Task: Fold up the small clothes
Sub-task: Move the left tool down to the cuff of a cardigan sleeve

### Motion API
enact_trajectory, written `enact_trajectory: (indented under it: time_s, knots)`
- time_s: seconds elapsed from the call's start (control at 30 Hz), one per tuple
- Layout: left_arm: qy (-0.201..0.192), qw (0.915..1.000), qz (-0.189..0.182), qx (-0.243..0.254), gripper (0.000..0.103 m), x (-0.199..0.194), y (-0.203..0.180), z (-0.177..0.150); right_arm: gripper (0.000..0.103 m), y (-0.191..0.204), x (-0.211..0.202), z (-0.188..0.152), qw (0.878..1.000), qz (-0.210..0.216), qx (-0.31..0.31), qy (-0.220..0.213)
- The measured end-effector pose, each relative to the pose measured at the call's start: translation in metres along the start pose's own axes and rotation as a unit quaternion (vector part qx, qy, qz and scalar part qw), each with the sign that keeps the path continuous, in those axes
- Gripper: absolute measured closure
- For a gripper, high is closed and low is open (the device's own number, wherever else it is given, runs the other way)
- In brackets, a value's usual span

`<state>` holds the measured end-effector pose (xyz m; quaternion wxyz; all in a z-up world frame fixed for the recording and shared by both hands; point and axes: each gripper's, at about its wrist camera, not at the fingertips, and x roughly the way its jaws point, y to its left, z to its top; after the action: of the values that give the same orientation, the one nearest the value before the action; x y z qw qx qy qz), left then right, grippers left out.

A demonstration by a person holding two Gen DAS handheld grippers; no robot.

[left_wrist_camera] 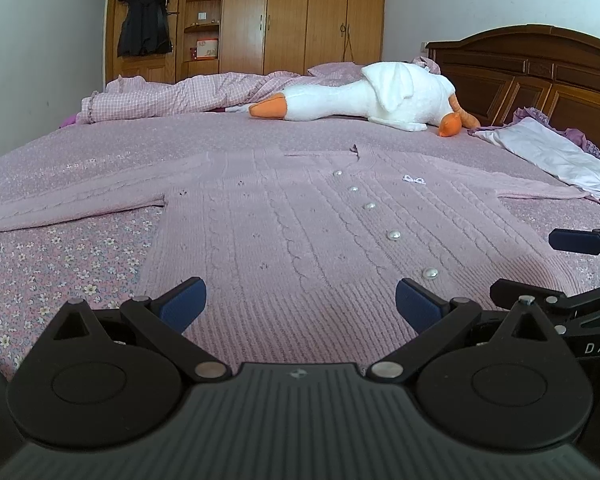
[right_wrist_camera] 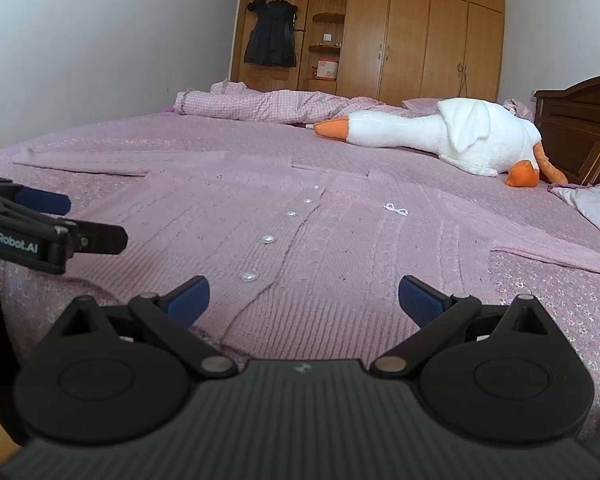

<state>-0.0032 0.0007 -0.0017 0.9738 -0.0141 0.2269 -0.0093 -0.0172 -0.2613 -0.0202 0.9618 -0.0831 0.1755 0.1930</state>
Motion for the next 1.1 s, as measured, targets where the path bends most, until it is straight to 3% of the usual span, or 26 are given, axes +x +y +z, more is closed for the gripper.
enact_trajectory:
  time_s: [0.5,0.63,0.8,0.93,1.1]
  knots:
    - [-0.002,0.9998,0.015,-0.012,0.000,0.001,0.014,0.009,0.000,0.016,0.010,0.018,0.999,0.033,-0.018,-0.012]
    - [-0.011,0.9992,0.024,-0.031,0.000,0.000,0.029,0.022,0.000,0.021,0.023,0.037,0.998,0.058,0.030,-0.013]
    - [-0.032,0.9964,0.032,-0.072,0.000,-0.006,0.061,0.046,0.000,0.020,0.046,0.068,0.992,0.038,0.110,-0.042]
    - [-0.045,0.9937,0.045,-0.092,0.000,-0.011,0.101,0.068,0.000,0.025,0.068,0.100,0.987,0.067,0.141,-0.038]
    - [-0.053,0.9839,0.090,-0.145,0.000,-0.017,0.171,0.093,0.000,0.050,0.094,0.139,0.984,0.118,0.122,-0.048]
